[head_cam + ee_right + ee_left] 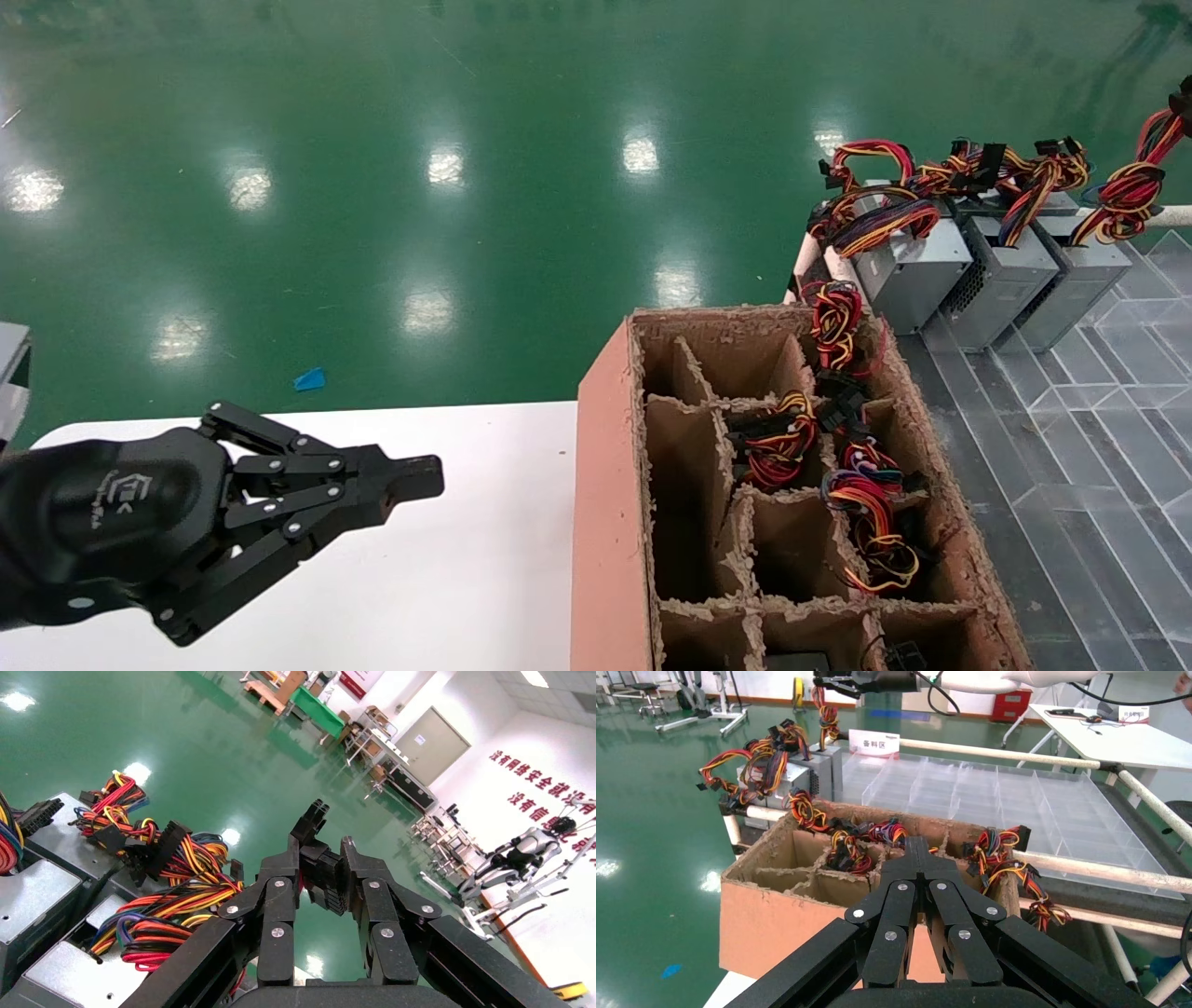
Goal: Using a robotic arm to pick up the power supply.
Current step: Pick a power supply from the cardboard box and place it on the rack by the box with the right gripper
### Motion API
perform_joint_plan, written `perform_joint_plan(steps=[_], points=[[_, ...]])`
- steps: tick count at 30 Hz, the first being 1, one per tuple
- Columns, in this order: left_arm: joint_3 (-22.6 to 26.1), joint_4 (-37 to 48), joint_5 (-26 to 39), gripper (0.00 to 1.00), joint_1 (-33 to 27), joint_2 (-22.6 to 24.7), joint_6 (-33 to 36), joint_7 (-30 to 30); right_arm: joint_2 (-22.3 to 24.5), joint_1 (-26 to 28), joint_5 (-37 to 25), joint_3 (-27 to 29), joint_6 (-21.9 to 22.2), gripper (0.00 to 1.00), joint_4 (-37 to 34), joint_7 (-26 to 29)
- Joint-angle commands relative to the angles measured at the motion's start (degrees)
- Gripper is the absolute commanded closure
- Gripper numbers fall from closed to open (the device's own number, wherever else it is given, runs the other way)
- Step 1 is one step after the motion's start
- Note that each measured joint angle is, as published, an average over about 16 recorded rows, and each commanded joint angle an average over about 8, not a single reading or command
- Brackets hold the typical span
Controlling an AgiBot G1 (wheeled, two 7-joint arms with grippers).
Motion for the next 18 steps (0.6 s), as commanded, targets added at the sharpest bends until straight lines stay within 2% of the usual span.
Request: perform_joint_plan(steps=[1, 10, 18], points=[[0.0, 0.0, 0.0, 1.0, 0.0, 0.0, 0.0, 0.0, -0.05, 0.02, 0.01, 0.01, -0.02, 0.0, 0.22, 0.13], [0.0, 0.0, 0.0, 1.0, 0.0, 0.0, 0.0, 0.0, 0.97, 0.33, -0.48, -0.34, -1.22, 0.0, 1.25, -0.25], [0.0, 0.0, 0.0, 1.0, 0.0, 0.0, 0.0, 0.0, 2.49, 1.51, -1.83, -1.3, -5.5, 0.0, 3.06, -1.86]])
